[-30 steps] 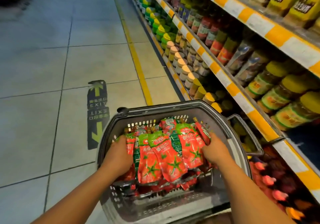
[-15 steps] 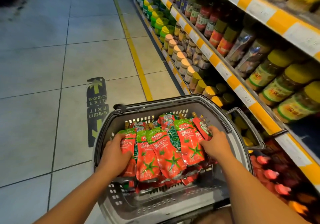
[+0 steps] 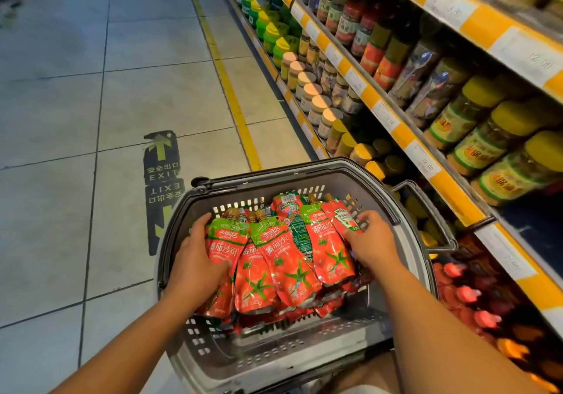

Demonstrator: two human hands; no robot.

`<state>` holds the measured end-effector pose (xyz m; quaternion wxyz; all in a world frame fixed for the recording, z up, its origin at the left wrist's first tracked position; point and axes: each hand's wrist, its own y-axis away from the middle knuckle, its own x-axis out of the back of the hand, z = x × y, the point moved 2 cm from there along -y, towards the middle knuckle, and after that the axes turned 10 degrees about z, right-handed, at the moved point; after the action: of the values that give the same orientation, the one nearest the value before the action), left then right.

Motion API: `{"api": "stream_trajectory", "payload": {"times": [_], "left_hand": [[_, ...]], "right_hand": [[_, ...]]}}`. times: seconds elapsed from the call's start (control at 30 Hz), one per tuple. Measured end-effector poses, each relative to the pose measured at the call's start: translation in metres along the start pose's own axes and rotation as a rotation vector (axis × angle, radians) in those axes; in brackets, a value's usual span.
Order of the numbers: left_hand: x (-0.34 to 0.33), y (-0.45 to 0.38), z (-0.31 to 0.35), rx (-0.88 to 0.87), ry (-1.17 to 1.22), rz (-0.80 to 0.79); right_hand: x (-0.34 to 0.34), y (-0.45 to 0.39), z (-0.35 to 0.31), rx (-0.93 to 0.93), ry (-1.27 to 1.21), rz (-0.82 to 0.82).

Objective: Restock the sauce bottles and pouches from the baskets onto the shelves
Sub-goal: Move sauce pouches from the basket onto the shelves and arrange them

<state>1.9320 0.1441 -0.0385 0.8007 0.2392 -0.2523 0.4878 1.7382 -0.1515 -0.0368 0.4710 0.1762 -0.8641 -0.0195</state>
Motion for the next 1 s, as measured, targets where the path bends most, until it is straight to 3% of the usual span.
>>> {"api": "stream_trajectory", "payload": {"times": [0.23,0.47,0.8,1.0], "left_hand": [[0.008,-0.004,0.008,0.012,0.04,0.027],[0.015,-0.013,0.018,0.068,0.155,0.09],[0.015,-0.012,0.03,0.252,0.62,0.025],[0.008,0.005,0.078,0.275,0.832,-0.122]], "right_hand": [[0.003,0.001,-0.002,-0.232,-0.279,-0.036],[0.015,0.003,0.003,-0.342,-0.553,-0.048],[0.069,0.025,0.003,-0.413,-1.0,0.025],[0.104,0.048,0.005,-0.374,-1.133,0.111]]}}
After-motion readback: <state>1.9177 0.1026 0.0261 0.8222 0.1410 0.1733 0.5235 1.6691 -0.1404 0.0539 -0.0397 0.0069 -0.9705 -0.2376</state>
